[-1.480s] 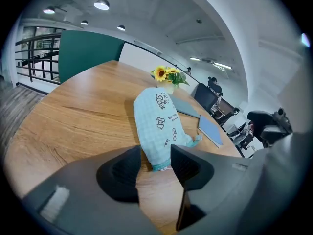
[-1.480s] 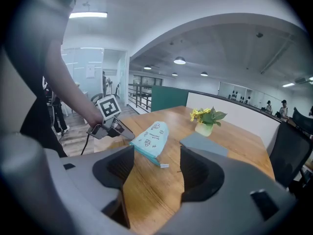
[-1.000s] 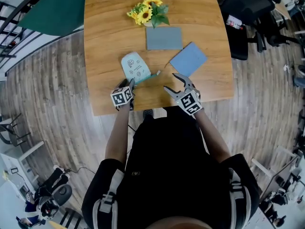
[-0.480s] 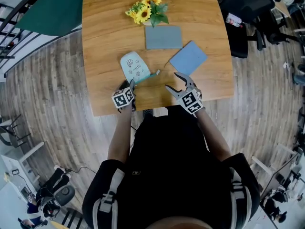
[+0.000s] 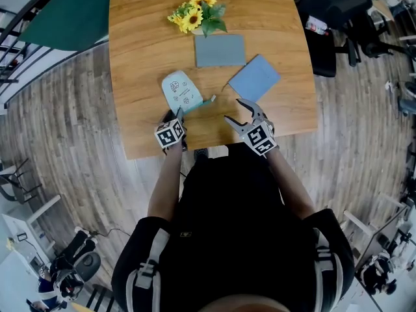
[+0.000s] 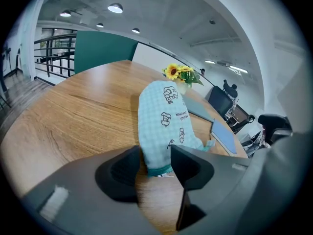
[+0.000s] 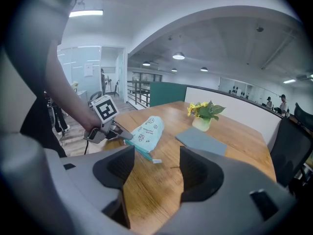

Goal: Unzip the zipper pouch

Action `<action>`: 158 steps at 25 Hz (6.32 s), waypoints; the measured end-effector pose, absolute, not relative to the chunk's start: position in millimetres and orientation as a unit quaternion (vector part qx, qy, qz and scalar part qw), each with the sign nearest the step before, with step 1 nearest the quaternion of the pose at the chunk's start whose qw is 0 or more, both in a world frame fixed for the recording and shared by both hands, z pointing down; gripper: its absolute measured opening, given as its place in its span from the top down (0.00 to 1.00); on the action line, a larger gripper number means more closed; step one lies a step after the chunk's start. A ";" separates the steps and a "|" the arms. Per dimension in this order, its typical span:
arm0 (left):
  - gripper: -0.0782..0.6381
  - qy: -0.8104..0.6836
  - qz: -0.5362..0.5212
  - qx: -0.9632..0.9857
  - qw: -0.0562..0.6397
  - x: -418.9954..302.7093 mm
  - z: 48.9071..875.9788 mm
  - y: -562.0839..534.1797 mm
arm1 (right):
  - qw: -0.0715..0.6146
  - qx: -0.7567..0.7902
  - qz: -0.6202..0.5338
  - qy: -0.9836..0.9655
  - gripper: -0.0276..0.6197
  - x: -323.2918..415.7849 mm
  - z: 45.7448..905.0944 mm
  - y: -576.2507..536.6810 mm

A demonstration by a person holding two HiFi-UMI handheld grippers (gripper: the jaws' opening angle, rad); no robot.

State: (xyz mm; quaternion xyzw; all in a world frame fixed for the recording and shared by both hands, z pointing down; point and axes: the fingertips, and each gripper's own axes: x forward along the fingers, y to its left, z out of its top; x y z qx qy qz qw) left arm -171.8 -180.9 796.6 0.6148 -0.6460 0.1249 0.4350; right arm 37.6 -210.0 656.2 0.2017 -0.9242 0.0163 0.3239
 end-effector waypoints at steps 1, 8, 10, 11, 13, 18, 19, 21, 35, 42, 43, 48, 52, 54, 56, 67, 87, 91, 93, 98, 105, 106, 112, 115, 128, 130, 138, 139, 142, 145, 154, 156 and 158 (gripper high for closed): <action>0.62 -0.643 0.121 0.617 0.438 -169.0 796.2 -182.0 | 0.324 0.202 0.017 -0.924 0.51 38.3 656.1 -210.6; 0.78 -0.609 0.098 0.636 0.463 -148.2 794.3 -187.0 | 0.318 0.200 0.013 -0.927 0.51 36.9 656.3 -215.6; 0.82 -0.599 0.087 0.642 0.470 -143.3 790.8 -187.6 | 0.315 0.200 0.015 -0.928 0.51 36.3 655.2 -216.4; 0.84 -0.595 0.078 0.645 0.473 -141.3 788.1 -188.6 | 0.313 0.200 0.017 -0.928 0.51 36.5 655.5 -216.1; 0.86 -0.591 0.056 0.651 0.474 -139.3 779.2 -192.3 | 0.313 0.201 0.020 -0.928 0.51 37.8 657.4 -215.8; 0.87 -0.570 -0.004 0.660 0.490 -130.6 762.5 -196.9 | 0.308 0.200 0.023 -0.930 0.51 35.6 658.0 -213.5; 0.87 -0.567 -0.015 0.659 0.494 -129.6 760.5 -197.2 | 0.306 0.201 0.023 -0.930 0.51 34.3 656.9 -213.7; 0.87 -0.560 -0.035 0.660 0.499 -127.0 755.0 -197.9 | 0.302 0.204 0.021 -0.931 0.52 31.3 653.7 -213.9; 0.88 -0.529 -0.107 0.675 0.504 -123.9 713.2 -194.0 | 0.298 0.206 0.008 -0.932 0.55 8.0 644.5 -183.9; 0.88 -0.511 -0.128 0.690 0.496 -114.4 689.5 -188.6 | 0.291 0.210 0.003 -0.933 0.60 9.0 640.0 -170.8; 0.88 -0.507 -0.133 0.692 0.496 -112.7 685.7 -187.9 | 0.291 0.211 0.001 -0.933 0.62 9.6 639.3 -170.2; 0.88 -0.491 -0.156 0.701 0.494 -107.3 664.0 -180.5 | 0.287 0.213 -0.003 -0.934 0.69 6.8 635.0 -160.1; 0.88 -0.481 -0.176 0.704 0.492 -107.3 646.8 -174.3 | 0.286 0.209 -0.007 -0.935 0.72 1.3 632.5 -149.7; 0.88 -0.475 -0.187 0.706 0.491 -108.0 638.9 -170.4 | 0.283 0.201 -0.011 -0.938 0.73 -3.6 630.3 -145.1; 0.88 -0.471 -0.197 0.706 0.491 -108.9 631.4 -161.8 | 0.281 0.190 -0.012 -0.941 0.74 -8.5 629.3 -135.5; 0.88 -0.461 -0.250 0.709 0.472 -127.7 581.2 -123.4 | 0.245 0.166 -0.018 -0.955 0.80 -39.7 605.8 -98.6; 0.88 -0.433 -0.297 0.712 0.467 -130.5 547.4 -88.2 | 0.208 0.146 -0.076 -0.964 0.95 -86.5 558.5 -57.6; 0.88 -0.441 -0.290 0.707 0.471 -125.4 553.0 -85.9 | 0.213 0.157 -0.080 -0.961 0.95 -79.7 560.8 -56.0; 0.88 -0.432 -0.305 0.698 0.482 -119.6 553.8 -84.9 | 0.216 0.162 -0.081 -0.959 0.95 -74.5 561.0 -55.6; 0.88 -0.428 -0.316 0.694 0.485 -110.1 552.5 -84.4 | 0.212 0.178 -0.079 -0.958 0.95 -63.4 556.8 -56.7; 0.88 -0.427 -0.311 0.701 0.480 -100.9 548.0 -84.8 | 0.204 0.205 -0.072 -0.955 0.95 -50.0 548.7 -62.9; 0.88 -0.430 -0.304 0.705 0.475 -100.2 548.6 -84.2 | 0.204 0.206 -0.072 -0.954 0.95 -48.3 549.4 -62.3; 0.88 -0.423 -0.305 0.702 0.485 -90.6 549.0 -77.2 | 0.197 0.218 -0.063 -0.954 0.95 -41.1 551.1 -58.2; 0.88 -0.424 -0.292 0.712 0.478 -87.8 549.2 -76.5 | 0.201 0.227 -0.056 -0.951 0.95 -34.7 552.2 -60.4; 0.88 -0.425 -0.270 0.733 0.457 -77.5 543.2 -73.7 | 0.169 0.252 -0.021 -0.953 0.95 -25.5 547.5 -68.9; 0.88 -0.422 -0.267 0.735 0.458 -75.0 543.0 -73.1 | 0.168 0.257 -0.019 -0.951 0.95 -23.4 548.0 -69.6; 0.88 -0.415 -0.244 0.754 0.447 -63.7 539.7 -75.7 | 0.164 0.283 -0.011 -0.945 0.95 -12.3 546.6 -79.7; 0.88 -0.415 -0.240 0.758 0.442 -62.9 539.0 -76.2 | 0.163 0.285 -0.010 -0.944 0.95 -11.1 546.3 -81.1; 0.88 -0.410 -0.237 0.767 0.434 -59.1 531.9 -77.0 | 0.163 0.290 -0.009 -0.943 0.95 -9.0 545.3 -84.8; 0.88 -0.410 -0.227 0.770 0.432 -59.2 533.0 -77.0 | 0.163 0.292 -0.010 -0.942 0.95 -9.4 544.9 -87.9; 0.88 -0.408 -0.215 0.780 0.422 -61.2 528.9 -79.6 | 0.164 0.295 -0.011 -0.941 0.94 -14.2 545.8 -94.9; 0.88 -0.407 -0.215 0.782 0.421 -61.4 528.0 -80.1 | 0.163 0.298 -0.011 -0.941 0.95 -14.3 545.8 -97.0; 0.88 -0.407 -0.215 0.782 0.420 -62.5 528.3 -80.5 | 0.163 0.298 -0.013 -0.940 0.94 -15.3 546.1 -98.0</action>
